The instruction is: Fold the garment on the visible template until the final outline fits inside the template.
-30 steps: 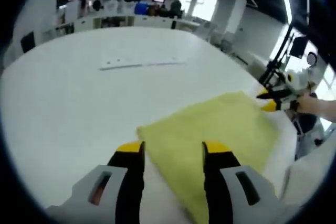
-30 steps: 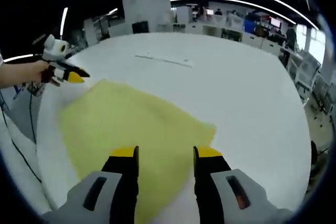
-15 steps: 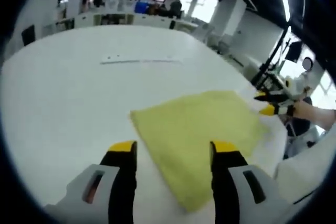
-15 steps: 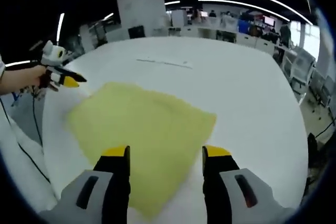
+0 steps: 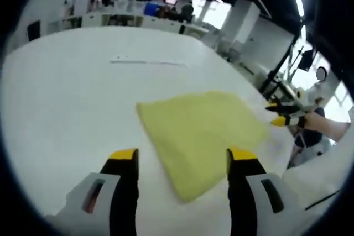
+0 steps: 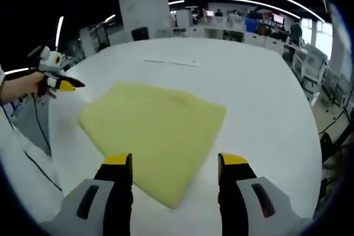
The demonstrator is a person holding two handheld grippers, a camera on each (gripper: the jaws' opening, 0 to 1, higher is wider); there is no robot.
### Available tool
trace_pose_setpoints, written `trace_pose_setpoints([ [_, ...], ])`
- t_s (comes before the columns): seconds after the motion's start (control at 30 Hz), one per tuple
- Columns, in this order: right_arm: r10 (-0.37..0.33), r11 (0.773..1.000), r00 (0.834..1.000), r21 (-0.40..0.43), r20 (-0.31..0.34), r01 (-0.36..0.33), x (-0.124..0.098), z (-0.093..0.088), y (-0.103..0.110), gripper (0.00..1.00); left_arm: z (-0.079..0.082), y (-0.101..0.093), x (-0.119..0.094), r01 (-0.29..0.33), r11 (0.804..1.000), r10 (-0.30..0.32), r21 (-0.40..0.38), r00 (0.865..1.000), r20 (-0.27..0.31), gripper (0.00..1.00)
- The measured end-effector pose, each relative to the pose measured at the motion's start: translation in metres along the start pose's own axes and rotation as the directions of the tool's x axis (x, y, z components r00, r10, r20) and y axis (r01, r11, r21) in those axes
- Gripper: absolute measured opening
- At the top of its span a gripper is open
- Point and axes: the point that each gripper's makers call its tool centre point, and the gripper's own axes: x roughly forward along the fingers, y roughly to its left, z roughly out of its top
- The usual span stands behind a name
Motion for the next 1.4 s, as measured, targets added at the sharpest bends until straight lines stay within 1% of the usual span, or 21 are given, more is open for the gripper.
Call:
trace_pose_setpoints([
  [0.1,0.008,1.000,1.000,0.001,-0.002,-0.008,-0.006,-0.002,0.005,0.65,-0.005,-0.002,-0.008,0.003,1.000,-0.003,-0.015,1.000,0.011,0.63],
  [0.27,0.023,1.000,1.000,0.008,-0.006,-0.023,-0.017,-0.006,0.011,0.70,-0.014,-0.006,-0.020,0.014,1.000,-0.014,-0.016,1.000,0.005,0.67],
  [0.37,0.033,0.999,0.999,0.023,-0.004,-0.033,-0.024,-0.007,0.014,0.73,-0.017,-0.009,-0.028,0.023,0.999,-0.022,-0.030,1.000,0.016,0.69],
  [0.53,0.047,0.998,0.999,0.048,0.008,-0.047,-0.033,-0.009,0.019,0.79,-0.025,-0.014,-0.037,0.032,0.999,-0.032,-0.028,0.999,0.005,0.74],
  [0.6,0.061,0.997,0.998,0.045,0.009,-0.061,-0.037,-0.011,0.024,0.82,-0.028,-0.017,-0.042,0.036,0.999,-0.036,-0.019,0.999,0.000,0.78],
  [0.67,0.071,0.997,0.997,0.034,-0.007,-0.071,-0.041,-0.014,0.027,0.84,-0.027,-0.022,-0.048,0.045,0.999,-0.045,-0.023,0.999,0.011,0.81],
  [0.77,0.084,0.996,0.996,0.037,-0.013,-0.084,-0.049,-0.015,0.031,0.88,-0.026,-0.030,-0.056,0.057,0.998,-0.057,-0.022,0.998,0.023,0.85],
  [0.83,0.092,0.995,0.996,0.029,-0.012,-0.092,-0.055,-0.014,0.034,0.89,-0.026,-0.035,-0.061,0.065,0.998,-0.065,-0.004,0.997,0.029,0.88],
  [0.9,0.100,0.995,0.995,0.009,-0.006,-0.100,-0.060,-0.012,0.037,0.90,-0.030,-0.038,-0.064,0.063,0.998,-0.063,0.009,0.998,0.018,0.92],
  [0.97,0.106,0.994,0.994,0.002,-0.005,-0.106,-0.066,-0.010,0.040,0.91,-0.033,-0.040,-0.067,0.068,0.998,-0.068,0.013,0.998,0.008,0.94],
  [1.1,0.115,0.993,0.993,-0.013,0.011,-0.115,-0.076,-0.007,0.044,0.95,-0.037,-0.048,-0.076,0.081,0.997,-0.081,0.010,0.997,0.008,0.99],
  [1.2,0.126,0.992,0.992,-0.020,0.009,-0.126,-0.080,-0.008,0.047,0.99,-0.039,-0.051,-0.082,0.077,0.997,-0.077,0.031,0.997,-0.002,0.99],
  [1.33,0.137,0.990,0.991,-0.021,-0.003,-0.137,-0.084,-0.015,0.050,0.99,-0.038,-0.052,-0.086,0.069,0.995,-0.068,0.070,0.998,-0.007,0.99],
  [1.4,0.136,0.991,0.991,-0.012,-0.010,-0.136,-0.083,-0.019,0.050,0.99,-0.038,-0.053,-0.086,0.070,0.995,-0.070,0.076,0.998,-0.009,0.99],
])
